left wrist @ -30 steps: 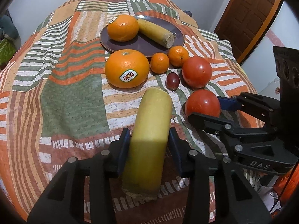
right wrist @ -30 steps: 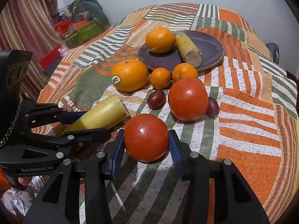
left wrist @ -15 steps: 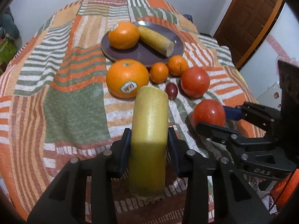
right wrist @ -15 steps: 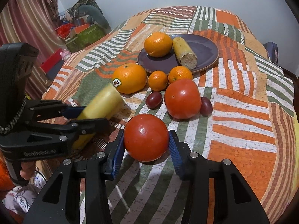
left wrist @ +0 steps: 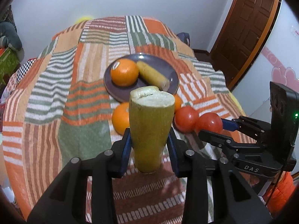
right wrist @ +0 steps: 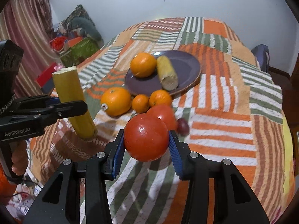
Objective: Organize fruits
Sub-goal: 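Carry the squash and tomato onto the purple plate and open both tools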
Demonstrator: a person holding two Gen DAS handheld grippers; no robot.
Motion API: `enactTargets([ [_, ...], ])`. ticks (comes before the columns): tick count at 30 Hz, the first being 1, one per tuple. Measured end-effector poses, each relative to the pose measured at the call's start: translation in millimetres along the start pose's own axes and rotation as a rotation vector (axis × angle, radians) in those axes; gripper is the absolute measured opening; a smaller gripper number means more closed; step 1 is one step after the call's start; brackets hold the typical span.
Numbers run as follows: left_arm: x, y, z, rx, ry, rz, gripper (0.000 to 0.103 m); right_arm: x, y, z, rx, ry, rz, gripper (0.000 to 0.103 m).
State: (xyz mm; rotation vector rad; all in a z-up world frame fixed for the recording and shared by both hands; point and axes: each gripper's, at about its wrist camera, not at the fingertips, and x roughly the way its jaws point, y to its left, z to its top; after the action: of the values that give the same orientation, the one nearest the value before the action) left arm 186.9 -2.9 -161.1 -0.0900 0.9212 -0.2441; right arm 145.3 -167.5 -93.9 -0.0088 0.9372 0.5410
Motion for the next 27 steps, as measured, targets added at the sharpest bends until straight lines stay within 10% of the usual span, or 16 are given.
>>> enactTargets([
  [27,64,6,90,0.049,-0.029,0.022,0.037,19,-50,78,-0.023,-0.108,-0.095,0.042],
])
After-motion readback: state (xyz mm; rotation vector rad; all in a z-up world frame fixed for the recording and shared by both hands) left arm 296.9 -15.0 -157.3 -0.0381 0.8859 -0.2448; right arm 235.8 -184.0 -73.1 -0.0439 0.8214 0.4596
